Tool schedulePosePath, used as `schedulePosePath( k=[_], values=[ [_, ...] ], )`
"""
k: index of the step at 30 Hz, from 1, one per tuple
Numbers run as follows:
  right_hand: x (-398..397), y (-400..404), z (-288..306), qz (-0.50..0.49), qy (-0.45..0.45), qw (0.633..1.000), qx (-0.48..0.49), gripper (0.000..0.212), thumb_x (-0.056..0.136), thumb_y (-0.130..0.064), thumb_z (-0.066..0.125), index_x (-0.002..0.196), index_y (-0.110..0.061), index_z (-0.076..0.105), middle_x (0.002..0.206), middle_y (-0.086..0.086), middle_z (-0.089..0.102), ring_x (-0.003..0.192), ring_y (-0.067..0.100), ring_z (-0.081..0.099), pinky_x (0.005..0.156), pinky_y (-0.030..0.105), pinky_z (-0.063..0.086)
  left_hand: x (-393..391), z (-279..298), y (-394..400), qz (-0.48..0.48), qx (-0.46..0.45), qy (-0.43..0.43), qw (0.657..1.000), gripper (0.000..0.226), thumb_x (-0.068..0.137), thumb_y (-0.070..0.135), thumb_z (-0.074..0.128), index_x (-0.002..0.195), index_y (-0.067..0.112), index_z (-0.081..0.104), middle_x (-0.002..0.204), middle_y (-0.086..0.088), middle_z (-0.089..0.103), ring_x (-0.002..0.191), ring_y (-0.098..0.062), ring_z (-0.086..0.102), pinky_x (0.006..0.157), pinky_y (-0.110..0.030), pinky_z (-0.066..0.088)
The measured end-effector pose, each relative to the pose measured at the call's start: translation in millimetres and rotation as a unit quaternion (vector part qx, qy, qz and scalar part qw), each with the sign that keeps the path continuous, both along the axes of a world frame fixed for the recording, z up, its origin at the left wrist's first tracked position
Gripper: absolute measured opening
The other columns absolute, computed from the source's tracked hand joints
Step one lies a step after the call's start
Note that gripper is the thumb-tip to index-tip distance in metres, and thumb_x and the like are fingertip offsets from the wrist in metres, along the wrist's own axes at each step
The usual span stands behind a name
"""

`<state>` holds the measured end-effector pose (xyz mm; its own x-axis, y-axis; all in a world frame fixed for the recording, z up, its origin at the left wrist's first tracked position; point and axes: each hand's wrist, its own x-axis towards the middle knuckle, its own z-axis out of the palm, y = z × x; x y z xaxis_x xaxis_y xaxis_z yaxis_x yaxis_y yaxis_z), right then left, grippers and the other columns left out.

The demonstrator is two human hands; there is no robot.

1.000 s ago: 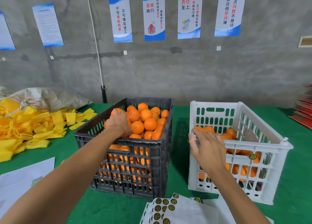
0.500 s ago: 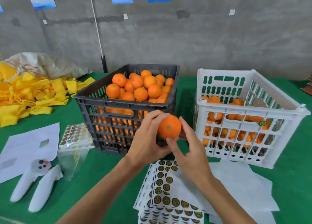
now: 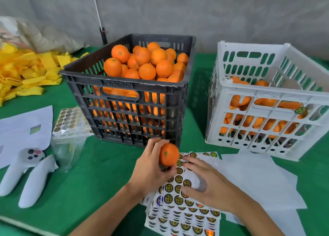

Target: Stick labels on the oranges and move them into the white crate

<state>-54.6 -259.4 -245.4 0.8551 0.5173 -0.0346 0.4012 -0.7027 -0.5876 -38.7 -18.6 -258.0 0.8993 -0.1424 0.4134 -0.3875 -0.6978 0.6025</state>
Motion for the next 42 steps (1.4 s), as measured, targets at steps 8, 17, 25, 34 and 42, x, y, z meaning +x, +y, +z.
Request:
schedulePosePath(
  k=[8,17,25,34,42],
  values=[
    [2,27,15,-0.023,-0.206,0.977,-0.044,0.069,0.074,-0.082,0.064,0.116,-0.027,0.068,0.115,-0.017,0.056,0.099,0.004,0.056,0.083,0.019,0.049,-4,4,-5,-0.065,-0.277,0.073,0.956,0.067,0.089,0.063,0.071,0.143,0.039,0.038,0.134,0.023,0.049,0.117,-0.011,0.062,0.081,-0.025,0.06],
    [5,32,-2,-0.049,-0.199,0.977,-0.058,0.062,0.079,-0.081,0.058,0.107,-0.027,0.072,0.101,-0.014,0.054,0.094,0.006,0.046,0.081,0.02,0.033,-5,5,-7,-0.099,-0.318,0.151,0.931,0.056,0.099,0.066,0.052,0.144,0.037,0.035,0.128,0.015,0.055,0.114,-0.028,0.069,0.093,-0.038,0.06],
    [1,33,-9,-0.019,-0.268,0.963,0.016,0.031,0.091,-0.056,0.063,0.089,-0.026,0.069,0.094,-0.012,0.059,0.086,0.01,0.05,0.078,0.015,0.026,-5,6,-7,-0.107,-0.246,0.171,0.948,0.052,0.1,0.071,0.044,0.143,0.045,0.035,0.122,0.031,0.055,0.11,-0.007,0.069,0.088,-0.023,0.057],
    [-1,30,-8,0.023,-0.285,0.958,0.031,0.016,0.092,-0.044,0.072,0.097,-0.029,0.074,0.105,-0.015,0.064,0.093,0.008,0.055,0.082,0.015,0.032,0,-2,-8,-0.098,-0.174,0.157,0.967,0.048,0.103,0.07,0.039,0.143,0.044,0.033,0.123,0.024,0.057,0.111,-0.008,0.063,0.089,-0.029,0.05],
    [-4,29,0,0.06,-0.24,0.966,0.08,0.014,0.094,-0.04,0.072,0.097,-0.026,0.073,0.105,-0.014,0.064,0.099,0.005,0.058,0.087,0.021,0.046,1,-2,-8,-0.096,-0.171,0.161,0.967,0.051,0.102,0.073,0.037,0.144,0.044,0.032,0.121,0.023,0.057,0.11,-0.008,0.063,0.088,-0.031,0.051]
  ],
)
